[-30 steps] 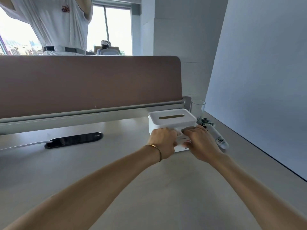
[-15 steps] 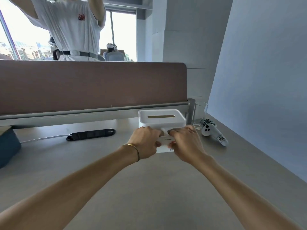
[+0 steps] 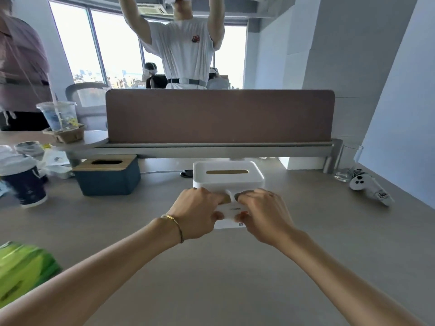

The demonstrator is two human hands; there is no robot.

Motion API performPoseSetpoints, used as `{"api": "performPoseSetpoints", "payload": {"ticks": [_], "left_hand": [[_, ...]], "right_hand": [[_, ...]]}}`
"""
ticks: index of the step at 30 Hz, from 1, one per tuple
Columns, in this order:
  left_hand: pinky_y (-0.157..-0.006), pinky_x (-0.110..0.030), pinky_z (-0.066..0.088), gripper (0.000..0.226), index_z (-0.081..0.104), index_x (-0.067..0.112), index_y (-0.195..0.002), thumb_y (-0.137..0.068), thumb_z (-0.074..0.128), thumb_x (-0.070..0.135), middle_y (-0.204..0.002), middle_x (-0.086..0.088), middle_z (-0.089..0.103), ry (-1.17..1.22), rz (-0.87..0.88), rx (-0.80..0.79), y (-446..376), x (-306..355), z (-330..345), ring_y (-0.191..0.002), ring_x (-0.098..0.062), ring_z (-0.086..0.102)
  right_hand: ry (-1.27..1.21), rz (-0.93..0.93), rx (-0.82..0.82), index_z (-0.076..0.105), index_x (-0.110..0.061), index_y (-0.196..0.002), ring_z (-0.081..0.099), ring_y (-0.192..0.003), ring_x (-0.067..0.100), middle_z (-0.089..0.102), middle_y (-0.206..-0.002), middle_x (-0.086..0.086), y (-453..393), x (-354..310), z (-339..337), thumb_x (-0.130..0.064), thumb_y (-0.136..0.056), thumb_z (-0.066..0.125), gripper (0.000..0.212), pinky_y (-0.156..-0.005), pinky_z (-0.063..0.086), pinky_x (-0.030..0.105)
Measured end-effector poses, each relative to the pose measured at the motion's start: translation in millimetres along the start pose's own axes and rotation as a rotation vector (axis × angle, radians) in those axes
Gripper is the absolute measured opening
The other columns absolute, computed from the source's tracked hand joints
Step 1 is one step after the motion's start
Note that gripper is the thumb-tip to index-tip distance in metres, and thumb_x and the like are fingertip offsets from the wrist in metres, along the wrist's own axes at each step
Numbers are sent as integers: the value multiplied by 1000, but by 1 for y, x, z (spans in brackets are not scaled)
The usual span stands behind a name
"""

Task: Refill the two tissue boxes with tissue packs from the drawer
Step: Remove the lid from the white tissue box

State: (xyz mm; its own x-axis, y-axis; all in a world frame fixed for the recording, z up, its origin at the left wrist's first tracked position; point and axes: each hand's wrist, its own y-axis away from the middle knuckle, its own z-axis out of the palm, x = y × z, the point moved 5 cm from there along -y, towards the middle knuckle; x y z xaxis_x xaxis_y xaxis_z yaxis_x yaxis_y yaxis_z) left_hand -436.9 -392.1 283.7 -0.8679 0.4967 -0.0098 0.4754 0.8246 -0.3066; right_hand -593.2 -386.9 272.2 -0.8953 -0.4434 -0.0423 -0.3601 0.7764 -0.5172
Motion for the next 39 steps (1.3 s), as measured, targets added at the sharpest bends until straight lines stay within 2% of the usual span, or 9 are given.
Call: {"api": "performPoseSetpoints", "payload": {"ticks": [3, 7, 12, 18, 22, 26, 30, 34, 39], "left_hand": [[-85, -37, 57, 34, 55, 40, -130, -96, 59, 38, -113, 2, 72, -7, -4, -5, 33, -9, -3, -94, -28, 67], [-80, -31, 53, 33, 55, 39, -130, -97, 57, 39, -109, 2, 72, -7, -7, 3, 58, -13, -5, -93, -27, 66], [-81, -33, 53, 32, 58, 38, -127, -95, 58, 40, -107, 2, 72, 14, 8, -4, 69, -16, 1, -90, -27, 66], [-65, -28, 38, 21, 63, 31, -107, -91, 59, 44, -84, 5, 67, 104, 16, -24, 72, -16, 6, -73, -20, 55], [-62, -30, 42, 15, 66, 26, -90, -91, 64, 40, -79, 2, 65, 248, -24, -65, 63, -16, 11, -71, -19, 55], [-60, -19, 37, 14, 65, 28, -91, -84, 76, 32, -82, 5, 62, 409, -88, -47, 61, -21, 19, -71, -16, 53], [-64, -24, 36, 22, 56, 31, -87, -83, 77, 28, -83, 5, 58, 411, -99, -37, 61, -19, 20, -72, -17, 49], [-64, -22, 34, 21, 66, 23, -97, -82, 79, 28, -84, 8, 56, 379, -108, 11, 63, -17, 19, -74, -15, 47], [-66, -23, 40, 26, 69, 22, -99, -78, 82, 29, -91, 4, 67, 392, -133, 40, 62, -18, 18, -76, -15, 54]], "right_hand": [[-1, -58, -27, 68, -22, -79, 60, -71, 19, 70, -79, -8, 8, -29, 4, -25, -71, 77, 12, -59, 45, 29], [-3, -97, -28, 63, -23, -73, 59, -69, 19, 68, -75, -8, 17, -49, 5, -28, -70, 78, 15, -56, 31, 27], [-21, -102, -62, 60, -20, -71, 58, -72, 20, 66, -74, -7, 25, -60, 8, -31, -73, 73, 18, -57, 35, 30], [-169, -62, -160, 55, -25, -75, 57, -78, 20, 59, -74, -8, 31, -57, 17, -28, -76, 73, 19, -62, 41, 33], [-281, -53, -154, 61, -26, -82, 50, -72, 13, 49, -73, -12, 26, -53, 11, -32, -82, 75, 15, -64, 38, 28], [-307, -28, -104, 68, -16, -88, 47, -74, 10, 45, -75, -16, 26, -55, 10, -24, -76, 83, 21, -66, 34, 24], [-295, -32, -86, 68, -13, -91, 46, -76, 11, 46, -78, -15, 25, -55, 10, -21, -76, 84, 24, -67, 31, 22], [-265, -32, -107, 68, -11, -93, 58, -84, 20, 57, -84, -6, 25, -56, 12, -23, -76, 84, 26, -70, 38, 26], [-242, -25, -117, 66, -13, -89, 60, -84, 23, 49, -81, -10, 21, -57, 12, -22, -73, 85, 26, -68, 34, 27]]}}
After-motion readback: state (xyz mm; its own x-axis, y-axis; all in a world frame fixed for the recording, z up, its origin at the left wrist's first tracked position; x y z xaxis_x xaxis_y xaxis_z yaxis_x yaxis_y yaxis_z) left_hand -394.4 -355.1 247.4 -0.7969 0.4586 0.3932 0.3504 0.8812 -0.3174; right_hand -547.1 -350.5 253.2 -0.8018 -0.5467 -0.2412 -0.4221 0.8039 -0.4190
